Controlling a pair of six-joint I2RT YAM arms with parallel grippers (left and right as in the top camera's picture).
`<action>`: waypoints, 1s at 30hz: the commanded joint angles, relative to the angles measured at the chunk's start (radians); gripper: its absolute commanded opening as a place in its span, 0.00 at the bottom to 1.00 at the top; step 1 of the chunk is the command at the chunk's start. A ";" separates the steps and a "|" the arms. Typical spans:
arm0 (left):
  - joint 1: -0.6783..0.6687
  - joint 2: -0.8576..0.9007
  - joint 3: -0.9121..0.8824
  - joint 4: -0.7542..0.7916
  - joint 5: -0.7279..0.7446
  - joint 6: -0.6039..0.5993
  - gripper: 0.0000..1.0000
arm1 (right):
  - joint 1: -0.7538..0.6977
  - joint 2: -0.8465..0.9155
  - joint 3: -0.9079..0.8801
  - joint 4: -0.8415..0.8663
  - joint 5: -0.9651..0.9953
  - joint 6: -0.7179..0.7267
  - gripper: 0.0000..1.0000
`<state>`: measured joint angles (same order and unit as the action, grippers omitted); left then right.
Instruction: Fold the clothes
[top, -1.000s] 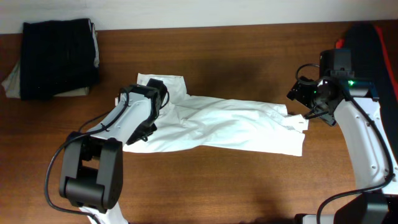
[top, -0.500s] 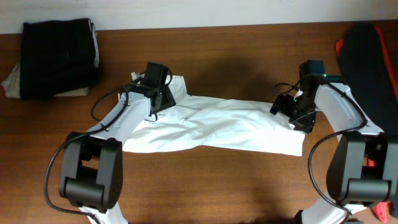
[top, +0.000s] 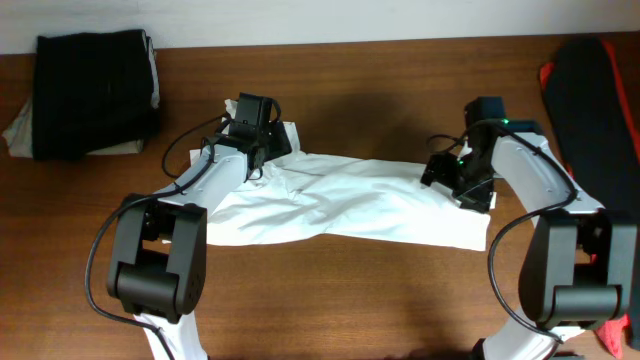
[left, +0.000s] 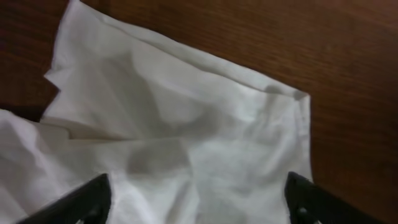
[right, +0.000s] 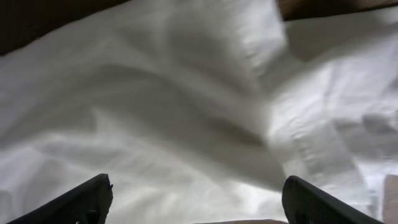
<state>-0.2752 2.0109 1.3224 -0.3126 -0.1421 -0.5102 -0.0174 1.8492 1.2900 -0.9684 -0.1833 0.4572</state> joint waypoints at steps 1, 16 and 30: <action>0.006 0.027 0.018 0.004 -0.084 0.011 0.81 | 0.045 0.007 -0.008 0.009 -0.008 -0.008 0.91; 0.062 0.106 0.018 0.005 -0.094 0.026 0.60 | 0.090 0.007 -0.009 0.049 0.004 -0.008 0.96; 0.067 0.080 0.204 -0.259 -0.184 0.034 0.33 | 0.090 0.007 -0.011 0.045 0.011 -0.008 0.98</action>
<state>-0.2157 2.0987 1.4734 -0.5461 -0.2821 -0.4820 0.0666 1.8496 1.2877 -0.9195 -0.1825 0.4492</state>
